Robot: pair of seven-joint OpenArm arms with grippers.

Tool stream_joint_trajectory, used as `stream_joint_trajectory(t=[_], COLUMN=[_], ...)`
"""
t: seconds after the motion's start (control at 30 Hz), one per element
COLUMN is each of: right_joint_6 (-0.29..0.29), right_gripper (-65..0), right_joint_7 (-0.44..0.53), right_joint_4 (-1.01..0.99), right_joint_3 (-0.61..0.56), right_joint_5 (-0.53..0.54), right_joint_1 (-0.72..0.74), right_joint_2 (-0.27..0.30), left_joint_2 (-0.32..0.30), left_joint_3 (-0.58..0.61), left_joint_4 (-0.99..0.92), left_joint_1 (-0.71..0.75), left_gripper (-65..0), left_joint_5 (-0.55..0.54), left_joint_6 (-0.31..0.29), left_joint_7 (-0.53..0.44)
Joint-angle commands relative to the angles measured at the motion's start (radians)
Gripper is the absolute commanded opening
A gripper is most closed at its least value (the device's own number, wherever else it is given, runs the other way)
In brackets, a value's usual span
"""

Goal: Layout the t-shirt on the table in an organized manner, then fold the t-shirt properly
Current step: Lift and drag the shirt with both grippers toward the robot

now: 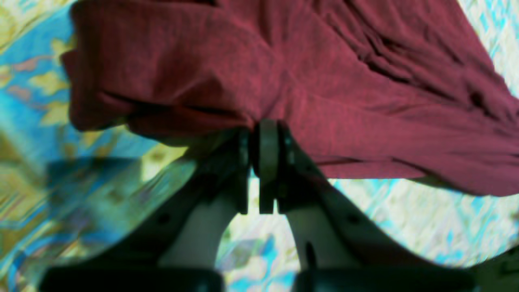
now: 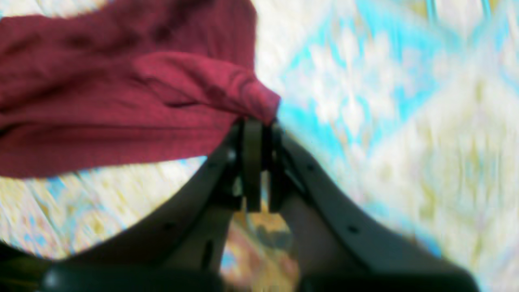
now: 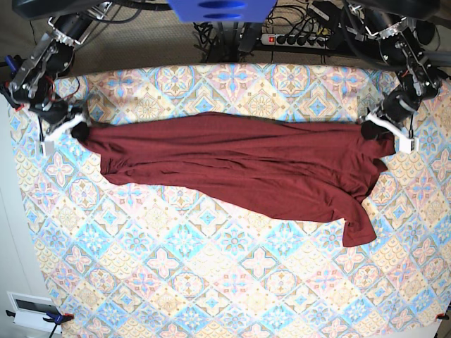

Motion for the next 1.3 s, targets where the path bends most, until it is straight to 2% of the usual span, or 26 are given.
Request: stream_joint_trajectory(t=[0.0, 0.17, 0.57, 0.93, 0.97, 1.07, 1.17, 1.27], right_joint_6=[0.003, 0.003, 0.003, 0.000, 0.000, 0.000, 0.000, 0.000], right_gripper=[-64.2, -64.2, -64.2, -64.2, -64.2, -64.0, -63.8, -63.7], right_joint_7=[0.023, 0.023, 0.023, 0.023, 0.023, 0.023, 0.023, 0.023], right_joint_4=[0.025, 0.028, 0.130, 0.128, 0.128, 0.128, 0.128, 0.128], right_joint_3=[0.008, 0.008, 0.065, 0.056, 0.054, 0.054, 0.054, 0.054], right_joint_5=[0.014, 0.014, 0.014, 0.009, 0.009, 0.009, 0.009, 0.009], right_joint_1=[0.002, -0.056, -0.156, -0.157, -0.157, -0.160, -0.160, -0.163], right_joint_2=[0.021, 0.021, 0.021, 0.016, 0.016, 0.016, 0.016, 0.014], left_joint_2=[-0.018, -0.044, -0.044, -0.041, -0.041, -0.041, -0.047, -0.057], left_joint_3=[-0.006, -0.008, -0.008, -0.002, -0.002, -0.002, -0.002, -0.008], left_joint_4=[0.017, 0.017, 0.017, 0.017, 0.017, 0.019, 0.019, 0.019], left_joint_1=[0.003, 0.069, 0.158, 0.166, 0.166, 0.167, 0.169, 0.166], left_gripper=[-65.0, -65.0, -65.0, -64.7, -63.5, -56.2, -51.3, -49.7], left_joint_5=[-0.008, -0.008, -0.003, 0.003, 0.009, 0.029, 0.021, 0.020], left_joint_6=[-0.002, -0.002, 0.003, 0.009, 0.020, 0.116, 0.145, 0.147], left_joint_7=[-0.017, -0.017, -0.023, -0.023, -0.020, -0.018, -0.003, 0.065])
